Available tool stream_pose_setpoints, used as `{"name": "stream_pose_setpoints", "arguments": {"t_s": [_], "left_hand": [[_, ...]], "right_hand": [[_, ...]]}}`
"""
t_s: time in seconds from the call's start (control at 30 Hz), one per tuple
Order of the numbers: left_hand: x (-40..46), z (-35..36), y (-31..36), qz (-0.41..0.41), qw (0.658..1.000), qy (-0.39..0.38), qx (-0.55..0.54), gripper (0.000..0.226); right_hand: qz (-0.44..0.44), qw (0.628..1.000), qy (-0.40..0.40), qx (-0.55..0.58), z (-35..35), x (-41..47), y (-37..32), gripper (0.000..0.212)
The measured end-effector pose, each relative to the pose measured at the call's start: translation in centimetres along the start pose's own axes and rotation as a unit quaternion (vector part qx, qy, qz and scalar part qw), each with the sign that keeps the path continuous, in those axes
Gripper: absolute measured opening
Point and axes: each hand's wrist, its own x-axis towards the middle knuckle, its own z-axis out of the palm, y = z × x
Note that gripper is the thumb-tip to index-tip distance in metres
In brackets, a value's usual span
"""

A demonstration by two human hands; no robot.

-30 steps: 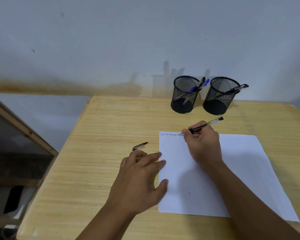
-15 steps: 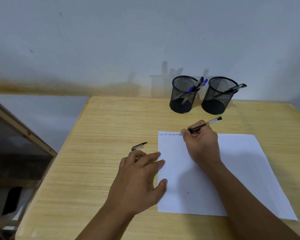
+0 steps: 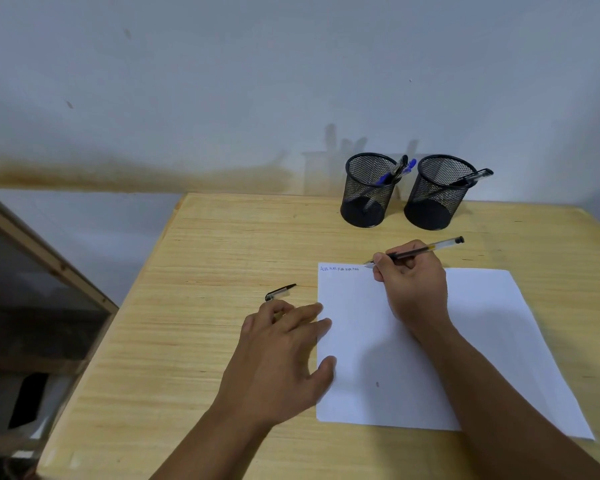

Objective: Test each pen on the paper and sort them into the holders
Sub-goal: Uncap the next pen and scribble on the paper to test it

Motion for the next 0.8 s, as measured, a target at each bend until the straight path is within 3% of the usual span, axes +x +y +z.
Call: {"name": "stream_pose_setpoints", "arguments": {"t_s": [0.23,0.57,0.8], "left_hand": [[0.0,-0.4,0.3,-0.008,1.0,-0.01,0.005,0.05],[0.0,-0.4,0.1,-0.001,1.0,-0.011,-0.013,0.05],[0.4,-0.8,-0.1,-0.078,0.987,0.11,-0.091,0.039]], "right_hand": [[0.055,0.994,-0.014,0.096,-0.9,0.3,-0.9,0.013],[0.053,0.991,-0.035,0.114,-4.5,-2.9,-1.4,0.009],[0.063,0.985,-0.036,0.157,-7.9,-5.3,-1.7,0.004]]}}
